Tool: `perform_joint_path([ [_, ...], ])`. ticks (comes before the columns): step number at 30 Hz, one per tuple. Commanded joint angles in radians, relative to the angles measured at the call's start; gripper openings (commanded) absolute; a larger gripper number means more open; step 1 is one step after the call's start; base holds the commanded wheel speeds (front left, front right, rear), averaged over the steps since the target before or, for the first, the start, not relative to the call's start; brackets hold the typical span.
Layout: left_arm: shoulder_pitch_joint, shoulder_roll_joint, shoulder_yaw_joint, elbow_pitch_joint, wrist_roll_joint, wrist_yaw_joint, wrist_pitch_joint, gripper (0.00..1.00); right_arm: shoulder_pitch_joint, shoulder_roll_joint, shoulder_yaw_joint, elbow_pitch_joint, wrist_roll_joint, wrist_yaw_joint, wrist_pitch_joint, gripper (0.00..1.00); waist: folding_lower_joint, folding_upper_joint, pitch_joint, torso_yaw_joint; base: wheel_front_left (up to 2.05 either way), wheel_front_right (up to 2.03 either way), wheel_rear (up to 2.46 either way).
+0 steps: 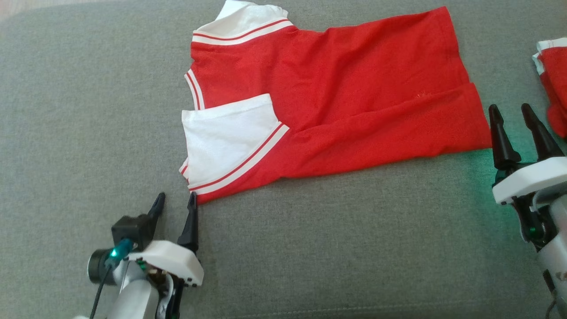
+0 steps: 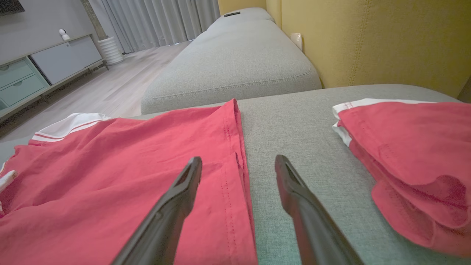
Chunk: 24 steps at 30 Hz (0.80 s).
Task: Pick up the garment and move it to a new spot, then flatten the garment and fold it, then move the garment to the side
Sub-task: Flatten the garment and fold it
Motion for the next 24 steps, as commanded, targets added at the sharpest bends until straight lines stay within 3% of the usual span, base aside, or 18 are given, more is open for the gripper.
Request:
perform_joint_path([
  [1, -0.031, 0.000, 0.025, -0.011, -0.003, -0.004, -0.005, 1.00, 0.009, -0.017, 0.004, -0.028, -0.007, 0.007, -0.001, 1.00, 0.0000, -0.0001, 0.000, 0.002, 0.00, 0.00, 0.00],
  [16, -0.126, -0.017, -0.047, 0.137, 0.040, -0.063, 0.011, 1.00, -0.009, 0.000, -0.008, -0.036, -0.031, 0.007, 0.022, 1.00, 0.0000, -0.0001, 0.025, 0.014, 0.00, 0.00, 0.00],
  [17, -0.135, -0.017, -0.051, 0.151, 0.041, -0.063, 0.018, 0.86, -0.011, 0.000, -0.008, -0.035, -0.031, 0.007, 0.024, 1.00, 0.0000, -0.0001, 0.025, 0.014, 0.00, 0.00, 0.00],
  [18, -0.142, -0.017, -0.053, 0.164, 0.041, -0.063, 0.023, 0.35, -0.013, 0.001, -0.007, -0.034, -0.032, 0.007, 0.025, 1.00, 0.0000, -0.0001, 0.025, 0.013, 0.00, 0.00, 0.00],
  [19, -0.148, -0.018, -0.054, 0.174, 0.039, -0.062, 0.023, 0.00, -0.014, 0.002, -0.007, -0.032, -0.032, 0.007, 0.027, 1.00, 0.0000, -0.0001, 0.024, 0.012, 0.00, 0.00, 0.00],
  [24, -0.151, -0.018, -0.043, 0.190, 0.022, -0.053, 0.018, 0.00, -0.013, 0.017, 0.001, -0.001, -0.011, 0.007, 0.084, 1.00, 0.0000, -0.0001, 0.011, 0.009, 0.00, 0.00, 0.00],
])
